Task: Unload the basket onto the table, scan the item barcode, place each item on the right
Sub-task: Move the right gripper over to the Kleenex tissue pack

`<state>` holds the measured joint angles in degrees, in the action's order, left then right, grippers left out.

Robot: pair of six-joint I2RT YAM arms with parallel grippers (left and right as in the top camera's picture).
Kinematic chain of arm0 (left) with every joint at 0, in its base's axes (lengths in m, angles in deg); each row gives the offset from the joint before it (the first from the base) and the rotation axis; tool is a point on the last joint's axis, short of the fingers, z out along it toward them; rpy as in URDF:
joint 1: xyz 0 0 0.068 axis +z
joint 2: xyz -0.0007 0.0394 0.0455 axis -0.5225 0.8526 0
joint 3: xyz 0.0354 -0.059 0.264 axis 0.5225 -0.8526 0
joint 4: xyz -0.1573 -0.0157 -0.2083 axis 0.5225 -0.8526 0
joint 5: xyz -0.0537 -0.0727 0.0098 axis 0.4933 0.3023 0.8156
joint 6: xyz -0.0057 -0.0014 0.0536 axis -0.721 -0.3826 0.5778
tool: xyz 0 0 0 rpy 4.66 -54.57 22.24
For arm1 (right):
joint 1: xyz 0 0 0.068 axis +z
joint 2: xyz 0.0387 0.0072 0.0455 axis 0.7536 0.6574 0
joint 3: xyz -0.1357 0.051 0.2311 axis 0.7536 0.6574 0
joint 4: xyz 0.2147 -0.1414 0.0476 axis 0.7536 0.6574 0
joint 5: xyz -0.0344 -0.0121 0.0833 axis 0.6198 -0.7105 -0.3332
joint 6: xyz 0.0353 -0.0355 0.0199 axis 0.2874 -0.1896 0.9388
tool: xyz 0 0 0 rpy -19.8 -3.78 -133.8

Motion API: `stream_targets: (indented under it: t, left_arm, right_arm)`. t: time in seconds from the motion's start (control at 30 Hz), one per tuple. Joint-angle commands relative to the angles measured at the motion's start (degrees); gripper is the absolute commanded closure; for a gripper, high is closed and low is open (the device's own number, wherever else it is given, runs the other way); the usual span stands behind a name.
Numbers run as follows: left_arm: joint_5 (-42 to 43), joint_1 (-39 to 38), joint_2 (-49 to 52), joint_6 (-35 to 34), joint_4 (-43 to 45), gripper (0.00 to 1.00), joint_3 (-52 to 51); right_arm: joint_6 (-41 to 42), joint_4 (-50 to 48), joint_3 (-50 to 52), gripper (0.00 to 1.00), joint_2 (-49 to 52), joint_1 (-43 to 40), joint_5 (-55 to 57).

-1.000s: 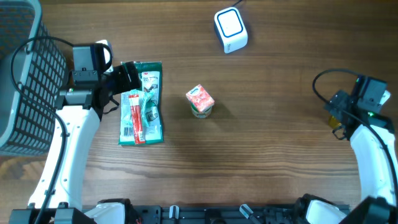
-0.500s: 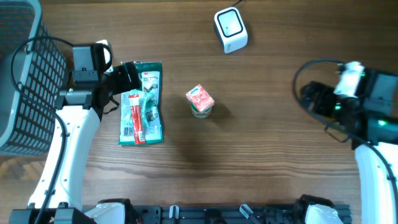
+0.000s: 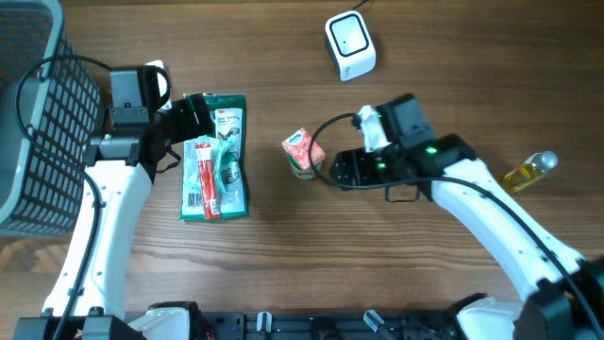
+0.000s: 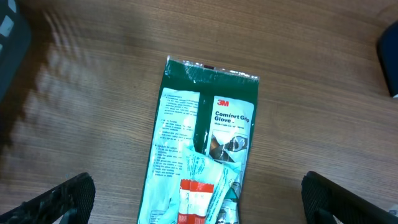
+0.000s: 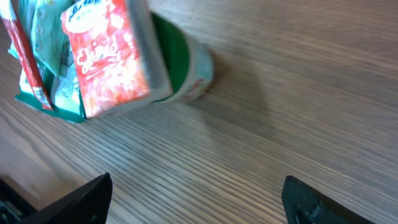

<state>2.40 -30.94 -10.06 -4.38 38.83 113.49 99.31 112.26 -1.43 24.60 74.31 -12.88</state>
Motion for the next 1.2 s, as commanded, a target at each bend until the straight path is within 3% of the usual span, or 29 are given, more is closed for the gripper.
stream_targets:
  t: [0.0,0.07,0.2,0.23,0.67,1.17]
  left_arm:
    - [0.5,0.3,-0.6,0.3,0.2,0.0,0.6]
    - [0.5,0.3,-0.6,0.3,0.2,0.0,0.6]
    - [0.5,0.3,-0.6,0.3,0.2,0.0,0.6]
    - [0.5,0.3,-0.6,0.3,0.2,0.0,0.6]
    - [0.5,0.3,-0.6,0.3,0.2,0.0,0.6]
    - [0.5,0.3,-0.6,0.3,0.2,0.0,0.6]
  right_arm:
    - [1.3,1.4,-8.6,0.18,2.0,1.3,0.5]
    - [1.3,2.6,-12.1,0.22,2.1,1.3,0.3]
    - [0.8,1.9,-13.8,0.49,2.4,1.3,-1.3]
    - [0.7,1.9,-13.8,0.5,3.1,1.3,-1.3]
    - [-0.7,-3.7,-13.8,0.54,16.2,1.4,-3.5]
    - [-0.6,-5.0,-13.8,0.56,17.0,1.4,-6.7]
